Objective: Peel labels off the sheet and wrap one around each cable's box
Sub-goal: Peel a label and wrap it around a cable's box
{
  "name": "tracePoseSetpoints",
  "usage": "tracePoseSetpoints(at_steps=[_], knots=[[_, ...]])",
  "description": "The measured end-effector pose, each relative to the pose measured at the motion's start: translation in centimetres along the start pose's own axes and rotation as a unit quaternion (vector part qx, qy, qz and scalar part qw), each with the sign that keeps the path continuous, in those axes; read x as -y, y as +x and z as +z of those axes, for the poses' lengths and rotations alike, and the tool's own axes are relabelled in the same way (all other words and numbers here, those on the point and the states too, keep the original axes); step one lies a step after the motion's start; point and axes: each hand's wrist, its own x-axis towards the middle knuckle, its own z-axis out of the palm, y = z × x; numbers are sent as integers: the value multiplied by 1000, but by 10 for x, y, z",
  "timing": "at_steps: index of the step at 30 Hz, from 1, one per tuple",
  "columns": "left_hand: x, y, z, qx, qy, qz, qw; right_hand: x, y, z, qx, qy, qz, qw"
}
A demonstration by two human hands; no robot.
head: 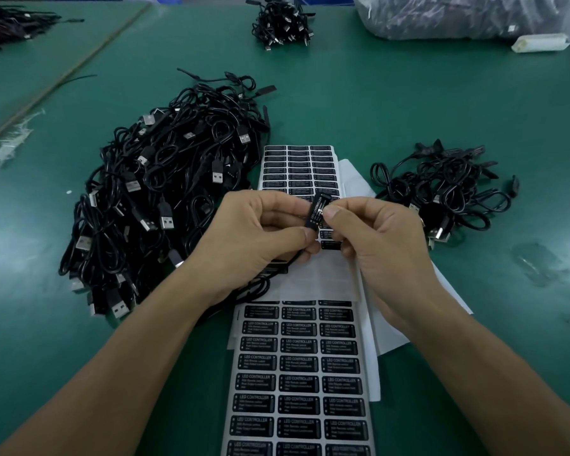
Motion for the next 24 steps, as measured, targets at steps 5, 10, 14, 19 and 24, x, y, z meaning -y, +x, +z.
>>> tracePoseSetpoints(at_steps=[5,10,14,19,24], knots=[[-1,-1,1,2,-4,2,1000,1,-1,0,11,23,10,1000],[-1,-1,0,6,-6,3,1000,1,0,-1,8,27,18,999],[-1,-2,0,6,-10,8,1000,1,-1,0,6,10,5,1000],[0,-1,0,7,-3,14,1000,0,-2,1,-6,-7,-4,1000],[1,0,0,10,-10,17,1000,-1,-1,2,-10,-13,-5,1000]])
